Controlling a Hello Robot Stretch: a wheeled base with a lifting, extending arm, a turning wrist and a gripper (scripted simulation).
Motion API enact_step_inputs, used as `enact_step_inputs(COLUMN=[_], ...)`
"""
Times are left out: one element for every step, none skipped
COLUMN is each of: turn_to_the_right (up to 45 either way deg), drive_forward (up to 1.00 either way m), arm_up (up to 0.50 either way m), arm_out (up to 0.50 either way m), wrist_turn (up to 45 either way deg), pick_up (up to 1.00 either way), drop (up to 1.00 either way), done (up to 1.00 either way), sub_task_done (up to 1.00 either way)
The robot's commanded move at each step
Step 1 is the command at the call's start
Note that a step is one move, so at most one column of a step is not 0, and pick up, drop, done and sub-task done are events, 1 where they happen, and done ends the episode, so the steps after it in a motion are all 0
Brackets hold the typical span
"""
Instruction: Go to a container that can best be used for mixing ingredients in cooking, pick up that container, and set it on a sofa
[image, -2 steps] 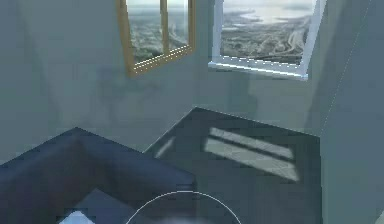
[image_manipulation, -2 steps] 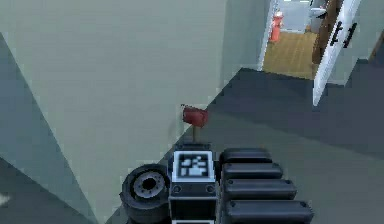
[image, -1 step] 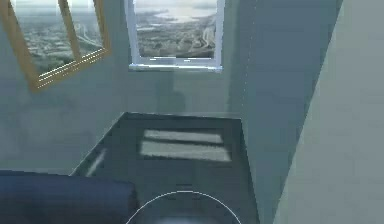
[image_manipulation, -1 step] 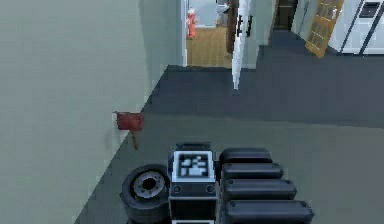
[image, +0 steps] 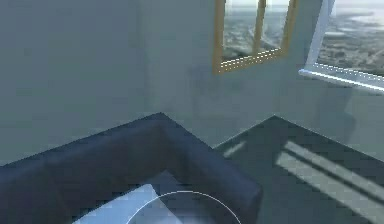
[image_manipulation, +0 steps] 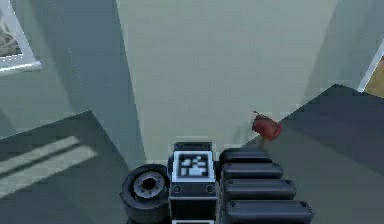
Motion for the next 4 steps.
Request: enact_step_inputs(turn_to_the_right=[-39.0,45.0,45.0,6.0], drive_forward=[0.0,0.0,0.0,0.0], arm_up=[0.0,0.0,0.0,0.0], arm_out=[0.0,0.0,0.0,0.0], wrist_turn=[0.0,0.0,0.0,0.0], pick_up=[0.0,0.0,0.0,0.0], drop=[0.0,0.0,0.0,0.0], done=[0.0,0.0,0.0,0.0], sub_task_done=[0.0,0.0,0.0,0.0])
